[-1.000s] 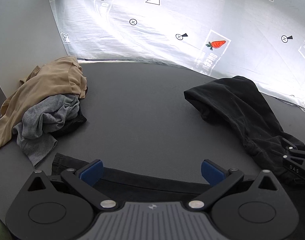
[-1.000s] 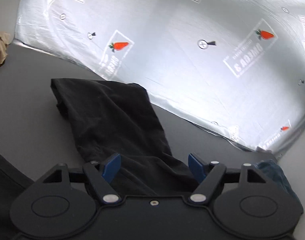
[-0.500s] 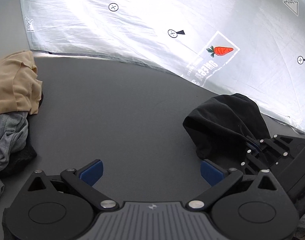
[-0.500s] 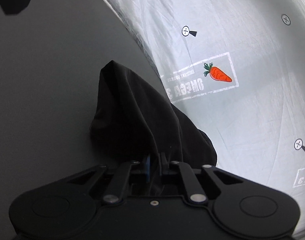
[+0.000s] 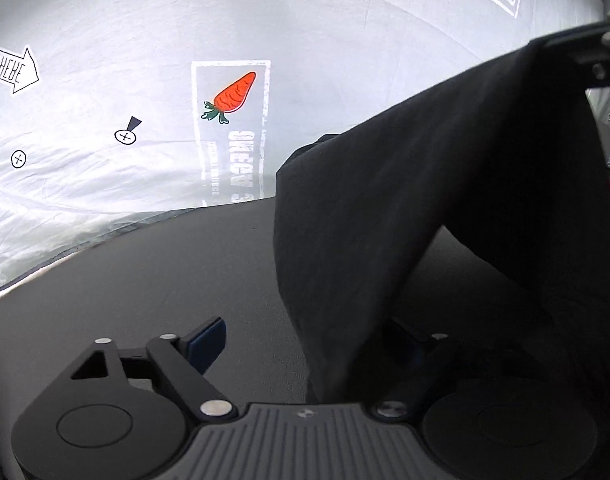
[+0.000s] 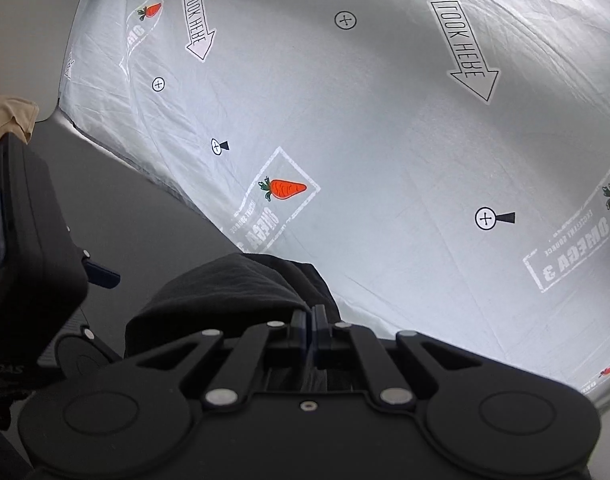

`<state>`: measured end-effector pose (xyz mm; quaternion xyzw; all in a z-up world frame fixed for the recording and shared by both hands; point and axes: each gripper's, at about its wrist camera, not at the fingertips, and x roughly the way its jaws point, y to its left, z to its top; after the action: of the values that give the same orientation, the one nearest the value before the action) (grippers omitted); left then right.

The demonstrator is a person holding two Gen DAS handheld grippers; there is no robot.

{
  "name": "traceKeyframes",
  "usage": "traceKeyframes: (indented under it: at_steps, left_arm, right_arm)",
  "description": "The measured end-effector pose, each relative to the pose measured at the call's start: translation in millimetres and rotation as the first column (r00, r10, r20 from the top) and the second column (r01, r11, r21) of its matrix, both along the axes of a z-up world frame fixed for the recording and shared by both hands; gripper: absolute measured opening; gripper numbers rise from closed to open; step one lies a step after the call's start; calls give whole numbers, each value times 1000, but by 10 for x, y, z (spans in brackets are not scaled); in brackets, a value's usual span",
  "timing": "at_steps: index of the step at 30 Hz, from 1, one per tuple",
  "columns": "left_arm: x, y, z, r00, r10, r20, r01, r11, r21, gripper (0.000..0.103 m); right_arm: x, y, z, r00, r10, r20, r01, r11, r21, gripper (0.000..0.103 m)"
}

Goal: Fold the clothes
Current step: 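Grasp the black garment with both tools and lift it off the table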

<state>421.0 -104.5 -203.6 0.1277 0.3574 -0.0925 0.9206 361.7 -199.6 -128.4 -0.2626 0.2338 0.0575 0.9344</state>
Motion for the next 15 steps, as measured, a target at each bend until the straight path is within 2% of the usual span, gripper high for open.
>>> traceKeyframes:
  at_steps: [1, 2, 3, 4, 6, 8, 10, 13, 15]
  left_arm:
    - [37, -53, -31, 1000, 23, 4, -23, 999, 29, 53]
    - [34, -47, -9, 999, 42, 25, -43, 999, 26, 51]
    - [-18, -26, 65, 996, 60, 66, -62, 998, 28, 38]
    - [-104, -11, 180, 991, 69, 114, -76, 996, 55, 20]
    - [-352, 58, 472, 965, 98, 244, -130, 984, 119, 9]
    - [-683, 212, 829, 918, 122, 378, -193, 968, 157, 9]
    - [-1066, 425, 1225, 852, 142, 504, -261, 950, 173, 9]
    - [-1558, 718, 1689, 784, 187, 592, -348, 922, 170, 10]
    - [-1807, 868, 1864, 763, 229, 604, -394, 906, 154, 11]
  right_arm:
    - [-45, -34, 32, 1000, -2, 15, 2, 1000, -10, 2]
    - [-98, -68, 68, 1000, -1, 29, 1, 1000, -18, 2]
    - [-158, -106, 113, 999, 4, 35, -3, 1000, -16, 3]
    - [-217, -137, 155, 999, 9, 37, -9, 1000, -7, 3]
    - [-385, -158, 250, 998, 24, 63, -24, 1000, -4, 2]
    - [-604, -120, 351, 993, 51, 108, -48, 998, -27, 2]
    - [-850, -78, 512, 984, 105, 142, -106, 994, 0, 3]
    - [-1241, 45, 758, 963, 207, 171, -224, 970, 89, 3]
    - [-1502, 161, 884, 938, 282, 200, -311, 942, 127, 3]
